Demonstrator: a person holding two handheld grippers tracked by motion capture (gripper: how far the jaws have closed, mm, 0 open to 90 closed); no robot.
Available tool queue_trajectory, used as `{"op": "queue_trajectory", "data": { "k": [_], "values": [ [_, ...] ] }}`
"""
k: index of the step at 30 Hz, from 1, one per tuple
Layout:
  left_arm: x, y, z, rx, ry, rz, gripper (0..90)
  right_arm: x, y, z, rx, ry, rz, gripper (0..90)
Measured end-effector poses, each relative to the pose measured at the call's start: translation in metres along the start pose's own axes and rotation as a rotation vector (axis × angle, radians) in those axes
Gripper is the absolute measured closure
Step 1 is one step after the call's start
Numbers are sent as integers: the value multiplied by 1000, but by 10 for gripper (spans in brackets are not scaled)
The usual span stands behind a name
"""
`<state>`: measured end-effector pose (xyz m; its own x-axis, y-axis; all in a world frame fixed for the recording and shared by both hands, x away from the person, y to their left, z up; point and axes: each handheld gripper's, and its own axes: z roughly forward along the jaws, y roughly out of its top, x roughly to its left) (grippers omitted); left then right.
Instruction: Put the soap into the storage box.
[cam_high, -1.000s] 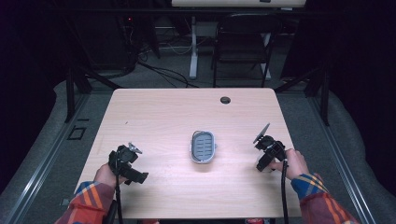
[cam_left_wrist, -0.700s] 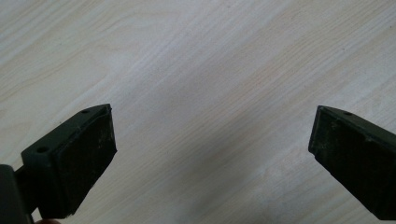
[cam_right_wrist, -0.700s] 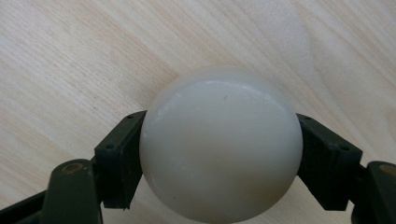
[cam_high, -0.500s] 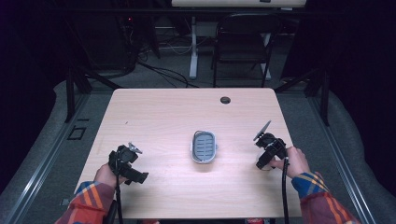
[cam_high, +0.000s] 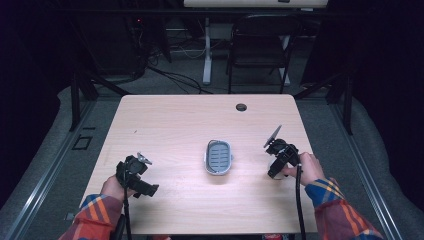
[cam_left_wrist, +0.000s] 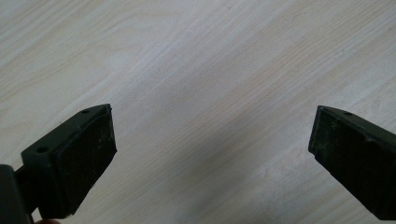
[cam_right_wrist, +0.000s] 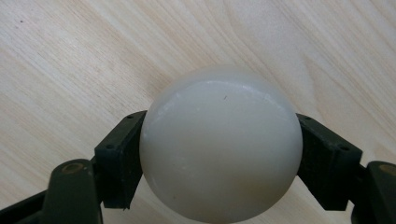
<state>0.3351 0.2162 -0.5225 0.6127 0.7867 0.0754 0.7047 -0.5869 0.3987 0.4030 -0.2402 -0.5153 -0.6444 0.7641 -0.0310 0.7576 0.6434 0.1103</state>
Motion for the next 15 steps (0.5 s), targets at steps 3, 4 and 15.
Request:
{"op": "queue_trajectory", "data": {
  "k": [3, 4, 15],
  "values": [
    [0, 0, 0, 0, 0, -1, 6, 2, 4, -1, 14, -3, -19, 247],
    [0, 0, 0, -1, -1, -1, 6, 3, 5, -1, 8, 3, -23, 247],
    [1, 0, 0, -2, -3, -2, 6, 12, 22, -3, 25, -13, -78, 247]
  ]
}}
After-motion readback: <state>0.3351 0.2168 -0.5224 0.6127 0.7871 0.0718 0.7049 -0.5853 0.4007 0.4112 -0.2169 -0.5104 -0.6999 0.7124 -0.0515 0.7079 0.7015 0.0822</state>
